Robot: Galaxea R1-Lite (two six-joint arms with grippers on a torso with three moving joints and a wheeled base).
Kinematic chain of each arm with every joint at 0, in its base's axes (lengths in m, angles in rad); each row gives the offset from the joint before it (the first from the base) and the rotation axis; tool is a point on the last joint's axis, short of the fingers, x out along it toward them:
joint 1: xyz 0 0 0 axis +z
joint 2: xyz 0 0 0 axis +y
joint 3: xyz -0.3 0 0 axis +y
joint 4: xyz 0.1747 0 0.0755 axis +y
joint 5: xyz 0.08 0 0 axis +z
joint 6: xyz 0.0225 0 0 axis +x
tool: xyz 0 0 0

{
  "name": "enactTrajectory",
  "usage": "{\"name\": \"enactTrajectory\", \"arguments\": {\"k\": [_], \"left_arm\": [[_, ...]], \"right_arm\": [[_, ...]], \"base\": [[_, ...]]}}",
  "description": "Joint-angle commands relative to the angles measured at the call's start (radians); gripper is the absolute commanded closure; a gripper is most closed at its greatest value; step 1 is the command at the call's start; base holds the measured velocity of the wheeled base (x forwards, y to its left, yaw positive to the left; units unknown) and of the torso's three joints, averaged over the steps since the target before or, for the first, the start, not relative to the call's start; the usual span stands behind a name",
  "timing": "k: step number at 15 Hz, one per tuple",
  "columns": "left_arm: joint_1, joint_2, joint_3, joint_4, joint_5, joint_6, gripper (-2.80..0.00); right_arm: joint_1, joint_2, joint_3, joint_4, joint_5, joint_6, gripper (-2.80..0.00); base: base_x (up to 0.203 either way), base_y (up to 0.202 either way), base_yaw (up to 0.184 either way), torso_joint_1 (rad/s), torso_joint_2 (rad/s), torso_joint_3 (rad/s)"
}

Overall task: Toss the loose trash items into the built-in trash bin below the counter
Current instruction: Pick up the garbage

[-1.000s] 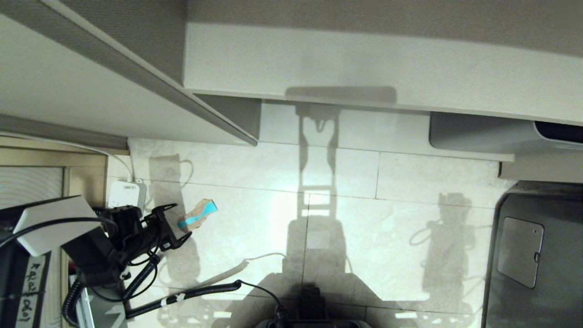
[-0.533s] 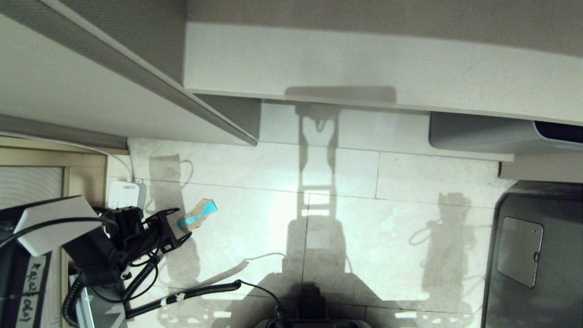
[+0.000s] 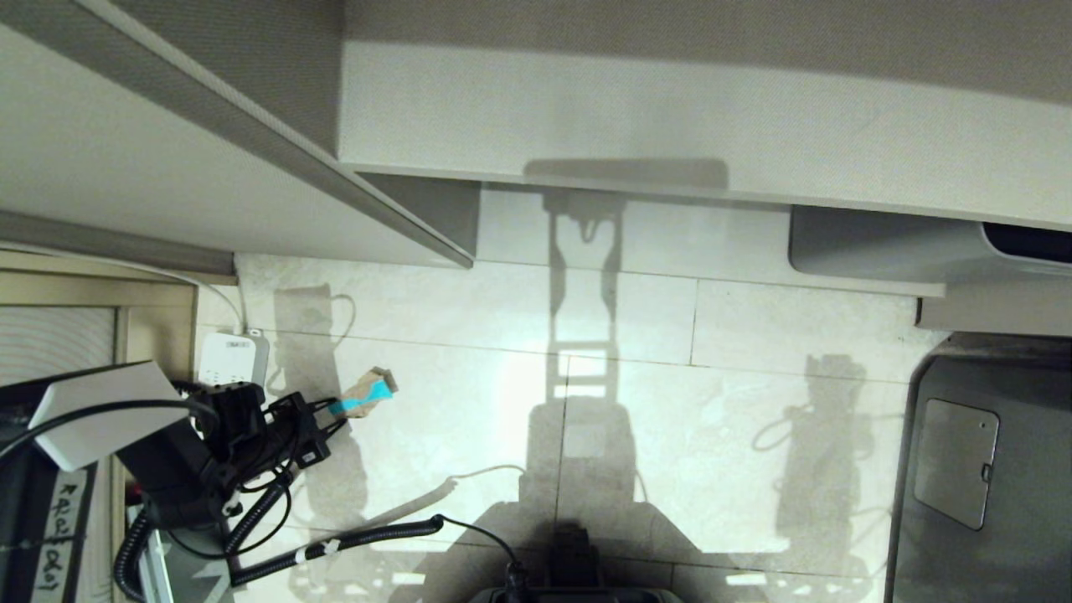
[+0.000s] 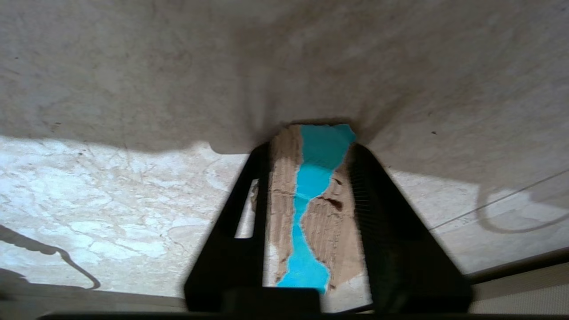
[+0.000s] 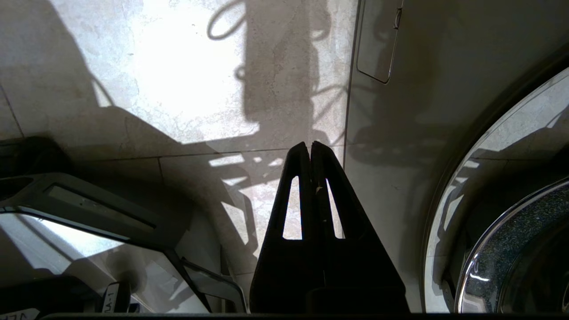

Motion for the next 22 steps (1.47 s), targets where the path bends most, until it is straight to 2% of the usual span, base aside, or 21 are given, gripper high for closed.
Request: {"name": "enactTrajectory", "arguments": {"k": [1,9,15,22], "left_arm": [[0.001,-0.001,0.001,-0.005,-0.003,-0.01,0.0],[0.002,-0.019,0.032,-0.005,-0.006,-0.01,0.0],[0.04,-0.081,0.078,-0.005,-0.009,-0.007,0.0],[0.046,-0.135,0.144,-0.005,-0.023,-0.007,0.0]], "right_arm": [[0.0,0.001,0.0,0.0,0.0,-0.001,0.0],[0.0,0.0,0.0,0.0,0.0,-0.001,0.0],[0.0,0.0,0.0,0.0,0.0,-0.001,0.0],[0.0,0.0,0.0,0.0,0.0,-0.001,0.0]], "base": [[0.0,0.0,0.0,0.0,0.0,0.0],[0.0,0.0,0.0,0.0,0.0,0.0],[0.0,0.0,0.0,0.0,0.0,0.0],[0.0,0.0,0.0,0.0,0.0,0.0]]}}
